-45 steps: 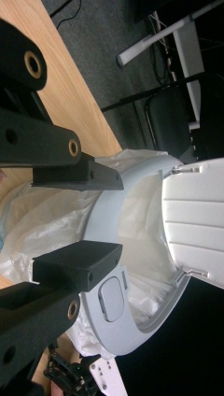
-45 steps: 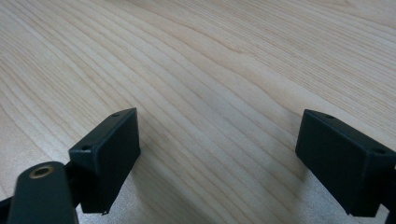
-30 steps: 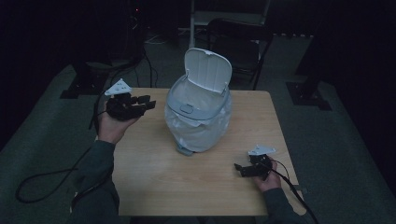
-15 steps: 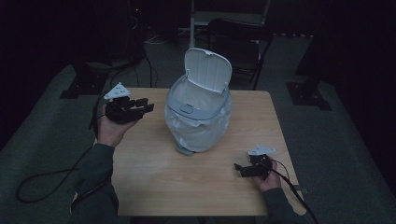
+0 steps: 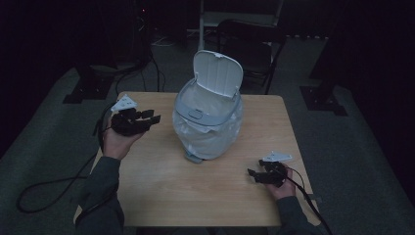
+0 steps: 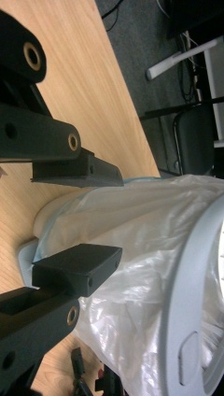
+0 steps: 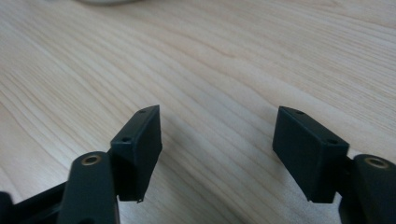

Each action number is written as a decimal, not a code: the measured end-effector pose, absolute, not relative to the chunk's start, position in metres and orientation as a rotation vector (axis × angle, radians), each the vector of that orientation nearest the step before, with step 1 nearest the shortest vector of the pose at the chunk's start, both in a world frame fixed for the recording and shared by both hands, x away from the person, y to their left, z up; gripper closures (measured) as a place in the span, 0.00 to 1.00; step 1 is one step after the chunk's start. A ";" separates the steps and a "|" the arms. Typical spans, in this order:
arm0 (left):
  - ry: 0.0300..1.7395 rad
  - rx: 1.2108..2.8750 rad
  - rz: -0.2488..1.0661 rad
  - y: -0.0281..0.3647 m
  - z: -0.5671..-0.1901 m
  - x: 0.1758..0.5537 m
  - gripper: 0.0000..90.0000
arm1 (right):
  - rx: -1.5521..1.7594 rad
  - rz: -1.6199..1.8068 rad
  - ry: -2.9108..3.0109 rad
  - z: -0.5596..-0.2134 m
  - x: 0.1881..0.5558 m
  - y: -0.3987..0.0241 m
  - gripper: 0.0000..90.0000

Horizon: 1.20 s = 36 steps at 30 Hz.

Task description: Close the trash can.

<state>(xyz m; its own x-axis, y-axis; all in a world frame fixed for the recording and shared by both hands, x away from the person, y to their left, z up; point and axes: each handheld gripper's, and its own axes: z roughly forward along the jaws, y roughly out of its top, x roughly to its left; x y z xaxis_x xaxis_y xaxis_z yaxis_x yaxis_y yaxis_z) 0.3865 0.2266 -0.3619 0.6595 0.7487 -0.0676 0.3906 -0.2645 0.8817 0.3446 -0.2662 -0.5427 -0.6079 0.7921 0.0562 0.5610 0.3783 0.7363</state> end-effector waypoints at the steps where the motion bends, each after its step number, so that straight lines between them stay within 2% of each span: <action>1: 0.896 1.882 0.453 0.227 -0.364 0.386 0.67 | 1.192 1.082 2.315 -0.538 0.344 -0.267 0.38; 9: 0.917 1.886 0.452 0.231 -0.378 0.383 0.67 | 1.189 1.083 2.241 -0.524 0.338 -0.263 0.49; 24: 0.952 1.899 0.432 0.235 -0.397 0.379 0.67 | 1.136 1.159 2.176 -0.487 0.345 -0.251 0.54; 36: 0.970 1.909 0.413 0.237 -0.408 0.377 0.67 | 1.188 1.206 2.182 -0.462 0.364 -0.253 0.72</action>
<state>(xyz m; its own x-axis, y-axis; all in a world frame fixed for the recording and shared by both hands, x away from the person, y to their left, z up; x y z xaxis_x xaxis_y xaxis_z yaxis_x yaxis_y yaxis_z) 0.3765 0.2368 -0.4082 0.6324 0.7676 -0.1037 0.4568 -0.2615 0.8502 0.3645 -0.2533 -0.4623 -0.5719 0.8174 0.0696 0.4938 0.2752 0.8249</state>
